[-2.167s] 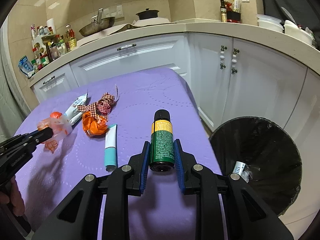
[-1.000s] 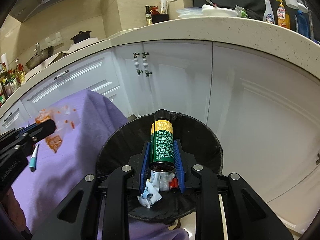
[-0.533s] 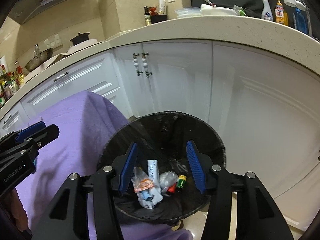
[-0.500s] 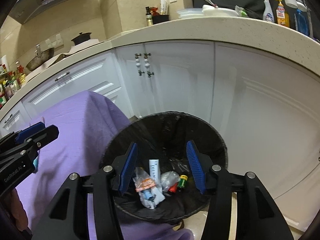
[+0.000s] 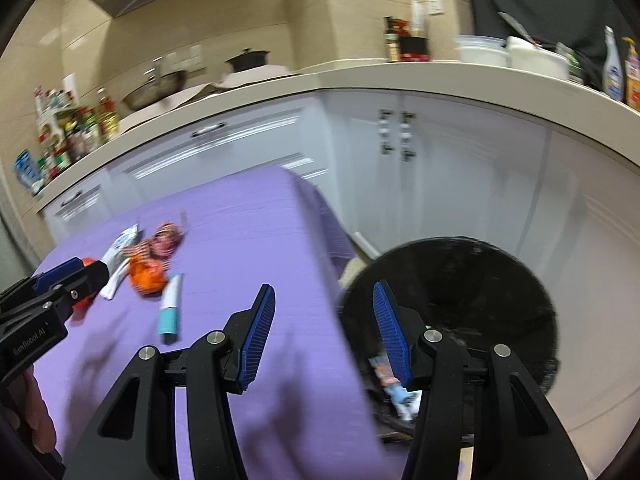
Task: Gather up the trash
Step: 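Move both tools back over the table toward the orange bag and tube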
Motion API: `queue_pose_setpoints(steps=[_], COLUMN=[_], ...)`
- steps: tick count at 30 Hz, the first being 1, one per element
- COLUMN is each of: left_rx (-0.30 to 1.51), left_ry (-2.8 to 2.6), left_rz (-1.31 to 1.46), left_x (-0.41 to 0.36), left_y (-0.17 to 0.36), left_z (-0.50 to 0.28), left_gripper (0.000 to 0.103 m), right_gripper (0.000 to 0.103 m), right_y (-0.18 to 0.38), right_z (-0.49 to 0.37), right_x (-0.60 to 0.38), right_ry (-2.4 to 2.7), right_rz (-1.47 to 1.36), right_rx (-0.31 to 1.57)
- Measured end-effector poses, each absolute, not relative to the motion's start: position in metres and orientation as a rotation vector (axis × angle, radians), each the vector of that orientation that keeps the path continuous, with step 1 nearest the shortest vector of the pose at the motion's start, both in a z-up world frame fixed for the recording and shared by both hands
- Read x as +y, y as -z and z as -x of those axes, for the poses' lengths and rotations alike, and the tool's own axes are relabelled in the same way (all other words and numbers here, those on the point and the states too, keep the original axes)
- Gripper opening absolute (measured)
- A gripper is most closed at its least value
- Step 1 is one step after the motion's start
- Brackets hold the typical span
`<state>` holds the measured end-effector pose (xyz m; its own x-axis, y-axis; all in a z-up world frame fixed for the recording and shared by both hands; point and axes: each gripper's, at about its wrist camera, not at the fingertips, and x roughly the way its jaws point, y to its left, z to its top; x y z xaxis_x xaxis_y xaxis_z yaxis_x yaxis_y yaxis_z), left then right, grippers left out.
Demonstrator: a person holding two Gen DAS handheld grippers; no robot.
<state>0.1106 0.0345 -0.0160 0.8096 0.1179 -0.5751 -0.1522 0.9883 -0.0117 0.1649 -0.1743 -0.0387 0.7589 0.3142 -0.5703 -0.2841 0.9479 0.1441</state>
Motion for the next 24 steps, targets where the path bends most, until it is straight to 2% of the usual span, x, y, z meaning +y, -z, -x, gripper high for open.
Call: queue_pose_setpoints(steps=[20, 22, 24], left_rx=[0.636, 0.641, 0.646], left_ry=[-0.366, -0.363, -0.357], left_rz=[0.169, 0.183, 0.199], left_x=[0.15, 0.155, 0.158], left_y=[0.026, 0.028, 0.031], left_z=[-0.059, -0.059, -0.059], left_gripper=[0.052, 0.053, 0.06], right_gripper=[0.051, 0.051, 0.051], right_y=[0.047, 0.049, 0.051], right_z=[-0.159, -0.16, -0.161], right_x=[-0.067, -0.063, -0.06], right_ry=[-0.498, -0.502, -0.502], right_rz=[0.088, 0.096, 0.104], right_rx=[0.702, 0.712, 0.722])
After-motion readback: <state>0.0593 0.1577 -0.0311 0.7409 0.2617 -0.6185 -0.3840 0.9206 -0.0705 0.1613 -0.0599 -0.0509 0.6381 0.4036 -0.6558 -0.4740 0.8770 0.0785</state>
